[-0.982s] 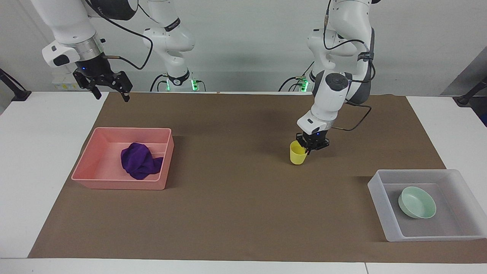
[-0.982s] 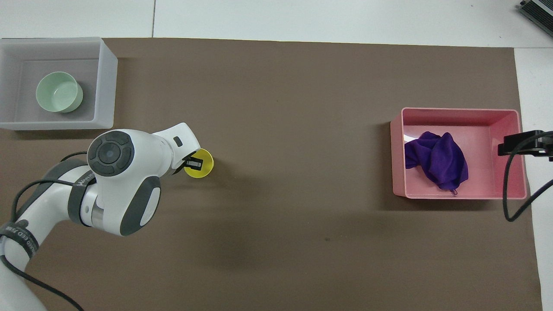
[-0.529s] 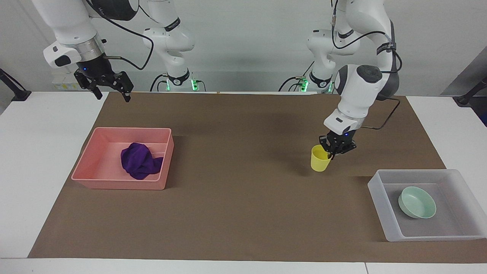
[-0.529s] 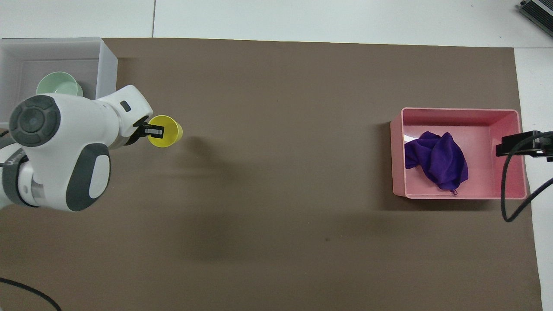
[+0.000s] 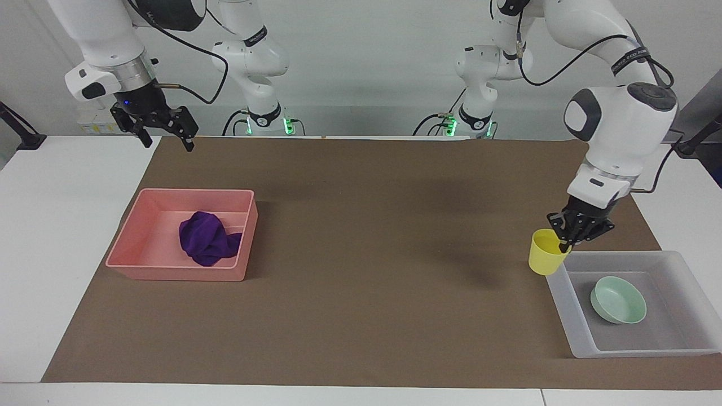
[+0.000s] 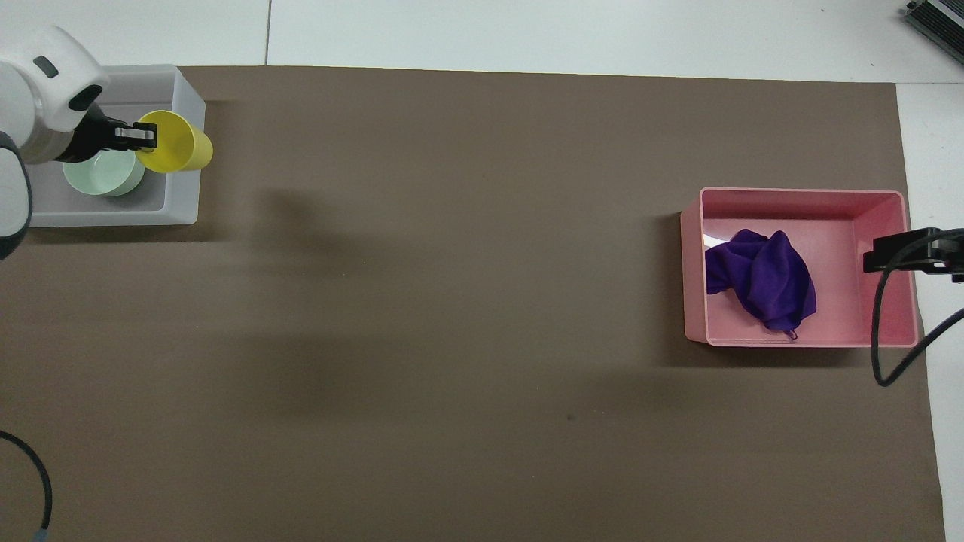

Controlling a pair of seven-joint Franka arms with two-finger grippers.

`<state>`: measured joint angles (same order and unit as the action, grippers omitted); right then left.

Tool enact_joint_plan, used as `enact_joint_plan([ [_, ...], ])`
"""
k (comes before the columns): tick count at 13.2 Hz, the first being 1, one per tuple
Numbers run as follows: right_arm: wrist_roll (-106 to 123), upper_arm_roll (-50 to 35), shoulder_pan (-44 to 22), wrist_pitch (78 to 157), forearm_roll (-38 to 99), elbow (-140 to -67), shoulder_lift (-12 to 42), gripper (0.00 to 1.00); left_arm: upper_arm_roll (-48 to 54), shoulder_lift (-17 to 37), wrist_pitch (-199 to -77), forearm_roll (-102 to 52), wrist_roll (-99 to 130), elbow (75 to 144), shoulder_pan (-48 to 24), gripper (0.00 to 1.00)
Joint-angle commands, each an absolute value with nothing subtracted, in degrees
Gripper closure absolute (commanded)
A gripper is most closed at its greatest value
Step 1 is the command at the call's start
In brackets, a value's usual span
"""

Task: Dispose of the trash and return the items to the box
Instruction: 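Carry the yellow cup with the left gripper into the clear box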

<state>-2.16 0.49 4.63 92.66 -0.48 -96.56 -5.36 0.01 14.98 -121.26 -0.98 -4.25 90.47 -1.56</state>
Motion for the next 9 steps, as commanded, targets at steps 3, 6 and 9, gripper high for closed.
enact_joint_plan([
  [3,-4.13,0.09,4.57,92.55,-0.88,-97.21,-5.8,0.0,1.23,20.91,-116.46,-3.77,-7.82,80.26,6.57,1.0],
  [6,-4.13,0.0,4.57,92.64,-0.88,-97.29,-5.89,0.0,2.45,26.43,-111.73,-3.69,-12.47,72.19,11.84,1.0],
  [9,-4.65,0.0,4.57,93.51,-0.88,-97.82,-5.97,0.0,7.01,31.89,-109.95,-3.69,-14.85,67.43,18.35,1.0],
])
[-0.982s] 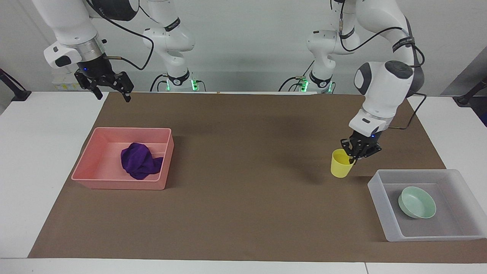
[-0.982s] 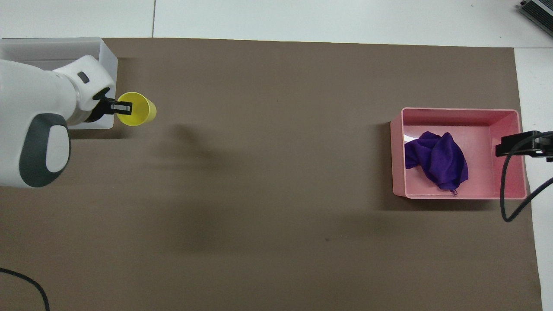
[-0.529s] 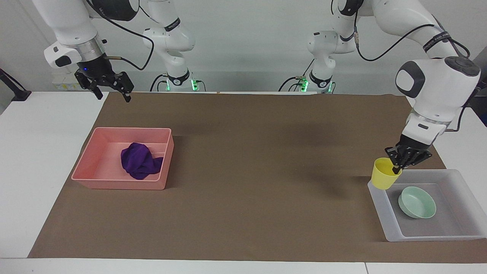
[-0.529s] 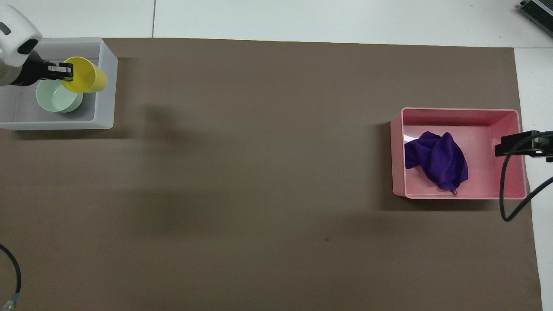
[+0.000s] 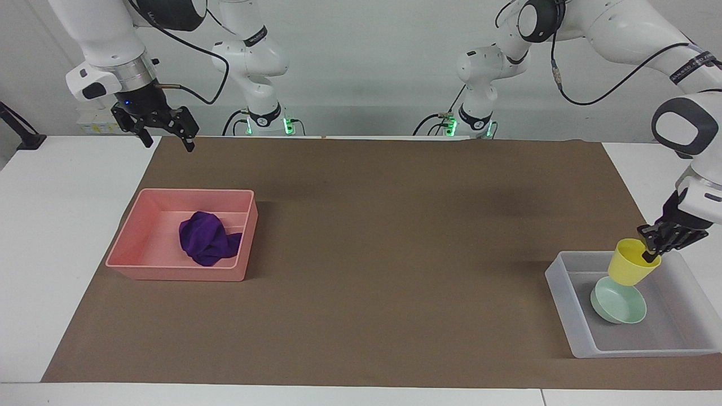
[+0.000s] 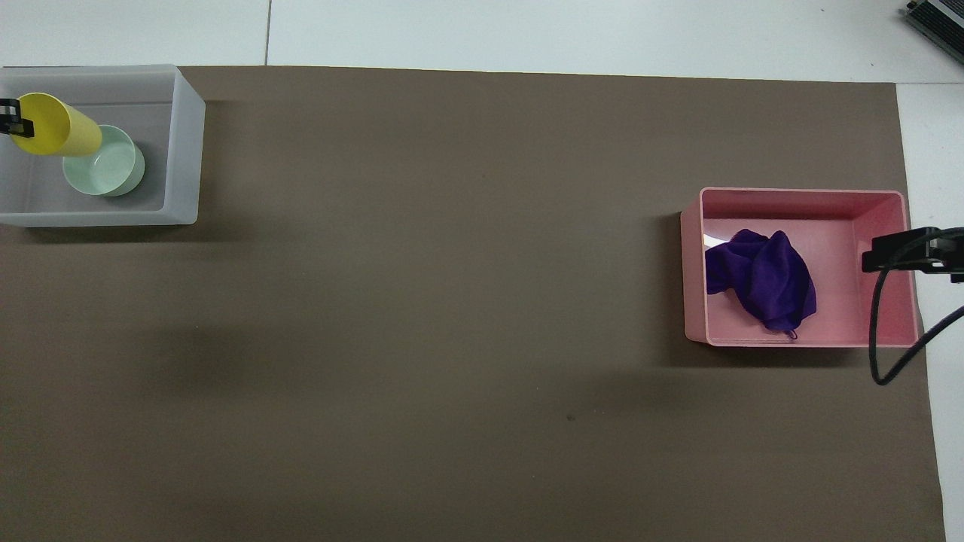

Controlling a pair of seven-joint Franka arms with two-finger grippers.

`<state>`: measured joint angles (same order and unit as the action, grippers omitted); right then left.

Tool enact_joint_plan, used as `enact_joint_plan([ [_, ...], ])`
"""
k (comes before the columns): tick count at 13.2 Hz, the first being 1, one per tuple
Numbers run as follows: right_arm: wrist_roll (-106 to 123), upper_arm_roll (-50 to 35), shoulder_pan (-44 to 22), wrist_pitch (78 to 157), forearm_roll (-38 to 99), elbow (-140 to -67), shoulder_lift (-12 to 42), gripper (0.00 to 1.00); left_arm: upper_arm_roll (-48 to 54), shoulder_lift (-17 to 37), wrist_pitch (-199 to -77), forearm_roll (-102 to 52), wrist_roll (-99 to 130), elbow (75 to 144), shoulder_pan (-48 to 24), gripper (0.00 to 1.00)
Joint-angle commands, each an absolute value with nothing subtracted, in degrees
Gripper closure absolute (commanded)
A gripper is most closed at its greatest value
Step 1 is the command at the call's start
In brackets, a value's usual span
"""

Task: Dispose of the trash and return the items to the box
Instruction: 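Carry the yellow cup with the left gripper into the clear box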

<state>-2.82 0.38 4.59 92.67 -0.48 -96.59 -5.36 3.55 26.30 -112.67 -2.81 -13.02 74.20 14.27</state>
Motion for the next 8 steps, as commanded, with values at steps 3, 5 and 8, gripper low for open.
enact_joint_plan([
  [3,-6.42,-0.17,4.48,93.61,-0.79,-97.82,-5.98,0.0,10.54,37.69,-107.67,-3.34,-16.87,63.2,22.41,1.0],
  [5,-5.98,-0.26,4.48,92.29,-0.18,-97.91,-6.15,0.0,10.63,38.06,-107.4,-3.25,-17.4,63.28,22.68,1.0],
  [8,-5.63,-0.35,4.57,91.05,0.35,-98.35,-6.42,0.0,10.37,38.49,-105.92,-3.16,-17.58,63.72,22.68,1.0],
])
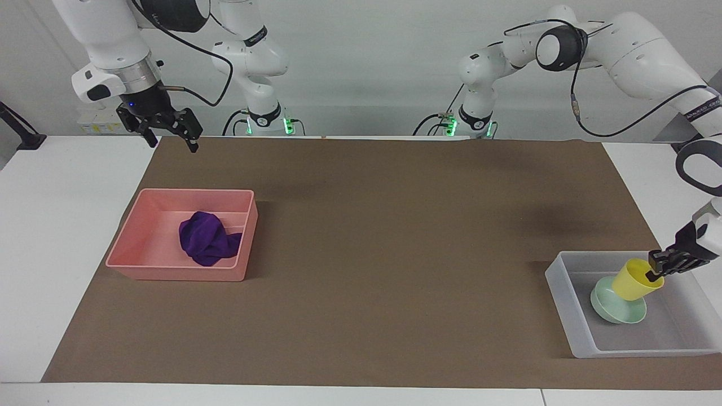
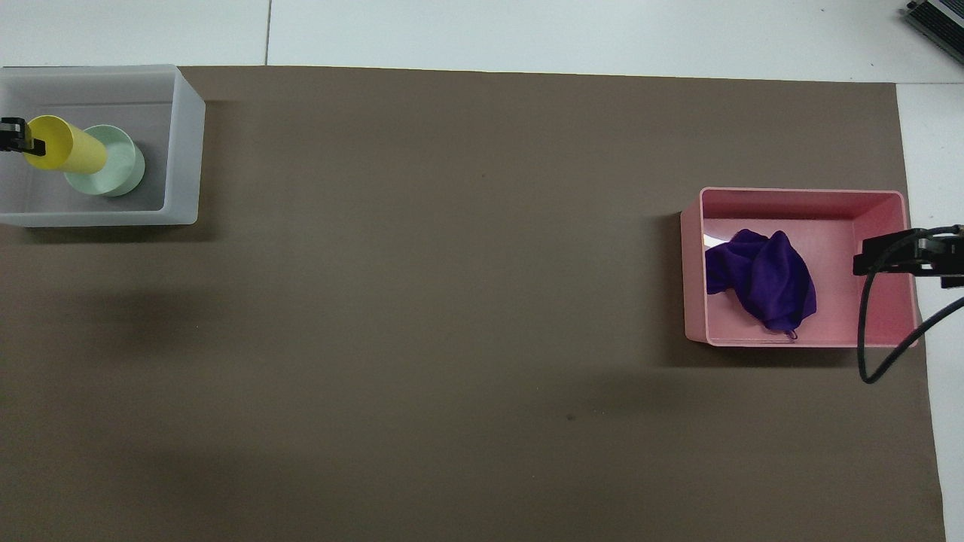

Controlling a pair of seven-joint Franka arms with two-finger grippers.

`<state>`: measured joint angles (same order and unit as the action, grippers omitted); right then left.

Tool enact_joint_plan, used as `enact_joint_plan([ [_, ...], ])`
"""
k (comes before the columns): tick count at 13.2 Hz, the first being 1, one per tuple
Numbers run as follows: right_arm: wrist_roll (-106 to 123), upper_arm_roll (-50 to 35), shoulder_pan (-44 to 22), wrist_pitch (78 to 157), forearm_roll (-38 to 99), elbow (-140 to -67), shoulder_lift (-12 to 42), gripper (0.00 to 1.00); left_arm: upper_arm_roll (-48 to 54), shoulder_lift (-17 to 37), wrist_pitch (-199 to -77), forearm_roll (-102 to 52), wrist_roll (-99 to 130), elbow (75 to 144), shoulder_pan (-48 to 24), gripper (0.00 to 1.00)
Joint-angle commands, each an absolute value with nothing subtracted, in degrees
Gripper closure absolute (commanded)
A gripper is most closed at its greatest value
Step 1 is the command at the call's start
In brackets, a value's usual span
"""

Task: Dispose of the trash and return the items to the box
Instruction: 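Lower the yellow cup beside the green bowl and open the left gripper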

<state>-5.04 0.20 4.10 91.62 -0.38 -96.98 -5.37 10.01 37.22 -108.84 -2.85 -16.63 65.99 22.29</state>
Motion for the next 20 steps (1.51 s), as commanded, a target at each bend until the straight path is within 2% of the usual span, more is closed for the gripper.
enact_joint_plan([
  [1,-5.71,-0.35,4.57,91.14,0.79,-98.96,-6.76,0.0,10.37,39.02,-105.39,-1.95,-17.58,63.72,22.68,1.0],
  [13,-6.06,-0.35,4.48,91.14,2.81,-100.11,-7.47,0.0,8.88,39.29,-106.78,-0.79,-17.23,67.41,21.8,1.0],
  [20,-6.24,-0.35,4.48,91.67,3.07,-100.02,-7.38,0.0,8.88,39.64,-112.32,-0.62,-17.23,68.11,21.27,1.0],
])
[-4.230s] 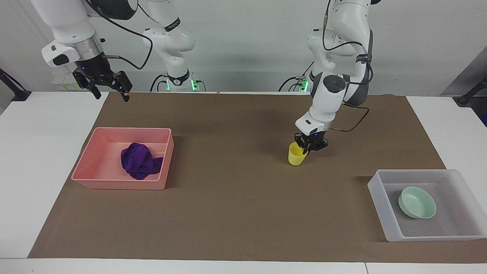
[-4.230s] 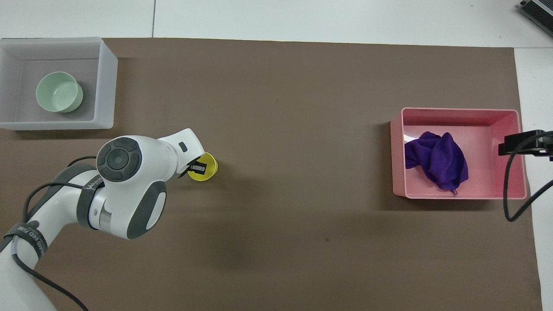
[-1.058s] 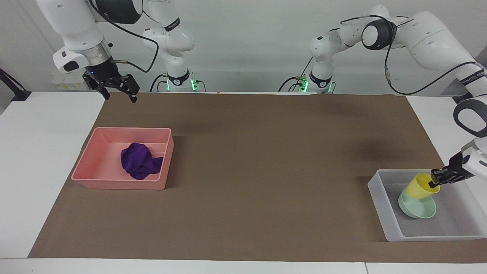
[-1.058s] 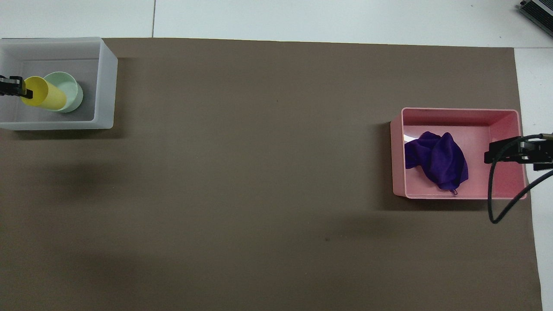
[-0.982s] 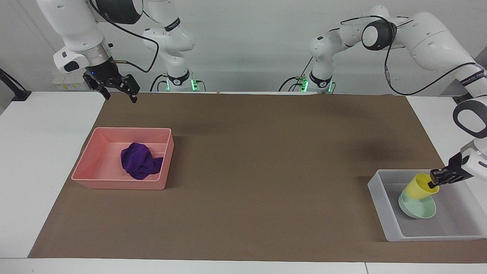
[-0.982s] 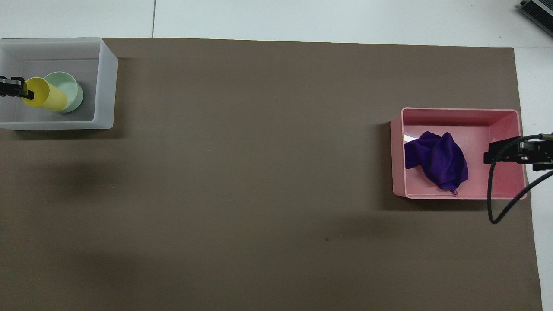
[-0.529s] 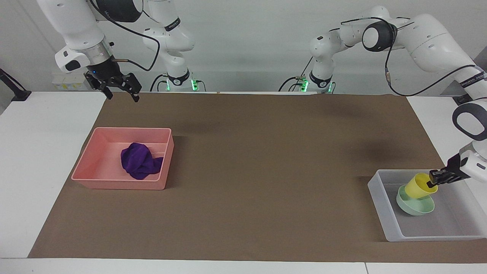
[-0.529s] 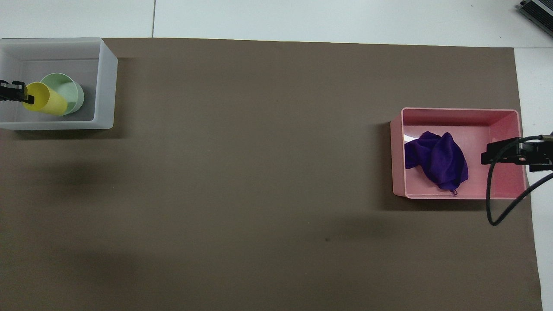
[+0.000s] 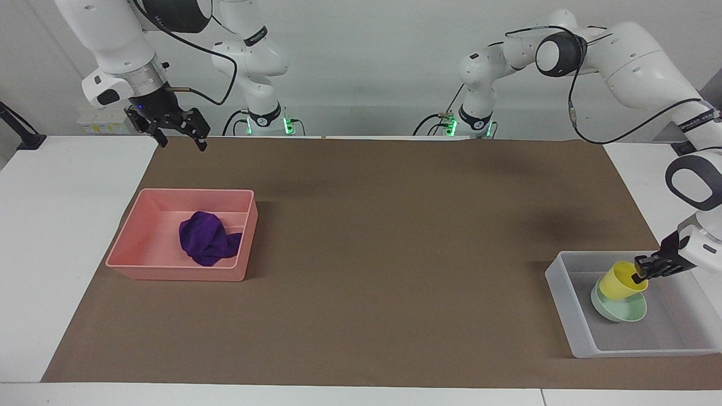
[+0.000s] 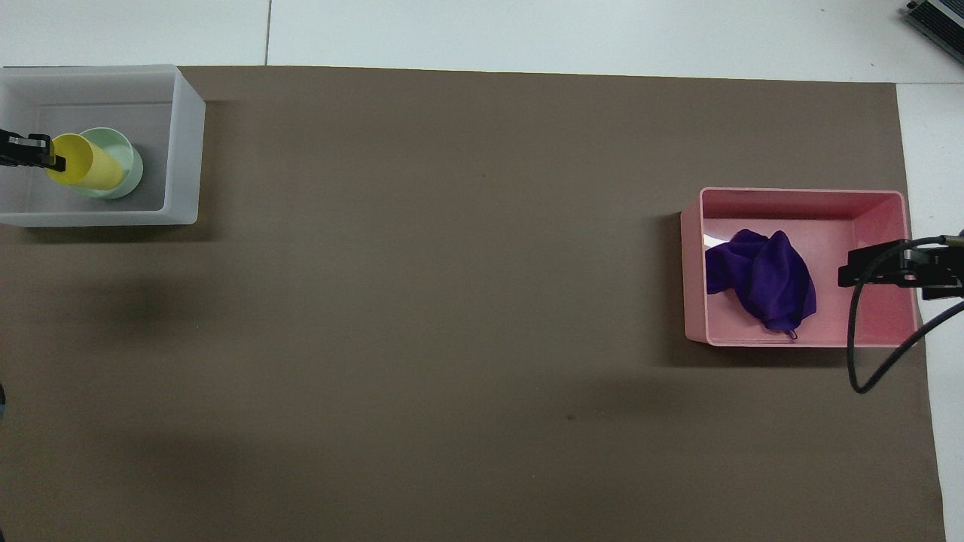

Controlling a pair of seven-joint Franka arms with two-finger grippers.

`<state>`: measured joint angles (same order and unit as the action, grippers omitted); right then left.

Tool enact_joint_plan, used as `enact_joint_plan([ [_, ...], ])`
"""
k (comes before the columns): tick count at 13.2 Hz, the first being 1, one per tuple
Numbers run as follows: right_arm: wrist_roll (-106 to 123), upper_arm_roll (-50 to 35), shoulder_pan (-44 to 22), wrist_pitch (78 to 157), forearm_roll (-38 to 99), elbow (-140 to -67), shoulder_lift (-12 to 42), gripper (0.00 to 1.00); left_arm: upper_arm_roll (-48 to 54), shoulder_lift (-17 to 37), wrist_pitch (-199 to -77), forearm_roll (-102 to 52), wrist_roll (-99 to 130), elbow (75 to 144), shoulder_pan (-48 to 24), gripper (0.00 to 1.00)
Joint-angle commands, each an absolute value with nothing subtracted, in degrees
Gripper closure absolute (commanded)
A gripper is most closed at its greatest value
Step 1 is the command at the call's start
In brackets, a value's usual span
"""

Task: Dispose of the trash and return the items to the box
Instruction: 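Lower the yellow cup beside the green bowl and open the left gripper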

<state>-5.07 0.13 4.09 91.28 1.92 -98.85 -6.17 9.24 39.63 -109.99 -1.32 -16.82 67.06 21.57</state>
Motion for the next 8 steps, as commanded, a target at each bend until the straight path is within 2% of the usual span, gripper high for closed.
enact_joint_plan([
  [1,-6.15,-0.35,4.48,91.67,3.08,-100.02,-7.38,0.0,8.79,39.55,-112.76,-0.62,-17.14,68.55,21.27,1.0],
  [8,-6.33,-0.35,4.48,92.02,3.08,-100.11,-7.38,0.0,7.47,39.02,-115.14,-0.53,-17.05,70.75,21.18,1.0],
])
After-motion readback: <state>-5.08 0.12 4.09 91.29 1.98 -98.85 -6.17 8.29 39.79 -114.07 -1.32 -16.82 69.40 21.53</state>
